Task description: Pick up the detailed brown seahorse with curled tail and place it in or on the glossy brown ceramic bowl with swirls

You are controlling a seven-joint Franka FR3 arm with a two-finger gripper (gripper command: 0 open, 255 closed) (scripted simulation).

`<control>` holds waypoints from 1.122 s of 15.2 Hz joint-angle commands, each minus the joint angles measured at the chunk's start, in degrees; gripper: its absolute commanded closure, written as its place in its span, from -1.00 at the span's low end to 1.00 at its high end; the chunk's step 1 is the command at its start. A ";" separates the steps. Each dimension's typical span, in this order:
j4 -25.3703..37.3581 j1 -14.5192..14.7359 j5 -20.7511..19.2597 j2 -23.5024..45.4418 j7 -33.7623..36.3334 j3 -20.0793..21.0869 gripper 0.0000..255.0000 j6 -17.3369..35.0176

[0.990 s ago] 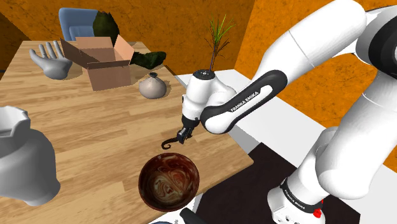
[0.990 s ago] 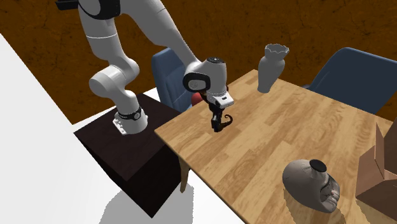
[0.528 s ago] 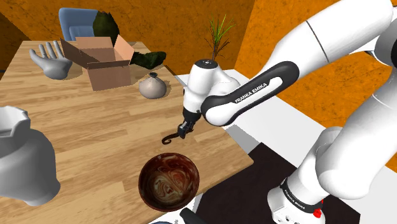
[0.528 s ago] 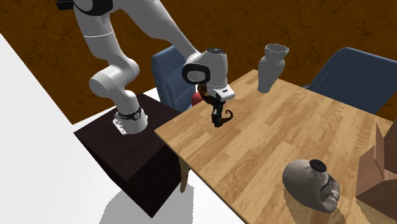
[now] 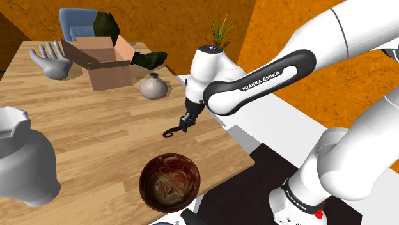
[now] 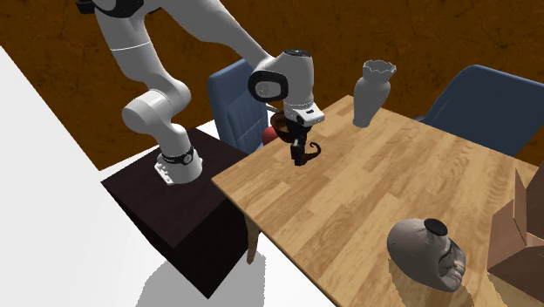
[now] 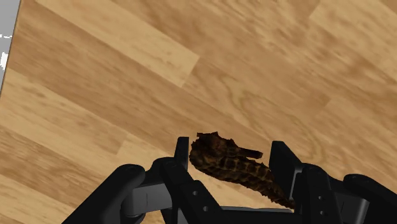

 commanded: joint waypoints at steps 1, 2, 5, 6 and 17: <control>0.64 0.08 0.41 -0.94 -0.36 -0.04 1.00 -1.58; 0.96 0.12 0.61 -1.45 -0.55 -0.07 1.00 -2.40; 2.01 0.23 1.16 -2.91 -1.08 -0.18 1.00 -4.86; 2.38 0.27 1.32 -3.36 -1.24 -0.22 1.00 -5.67; 3.32 2.37 3.08 -9.06 1.50 1.98 1.00 -12.40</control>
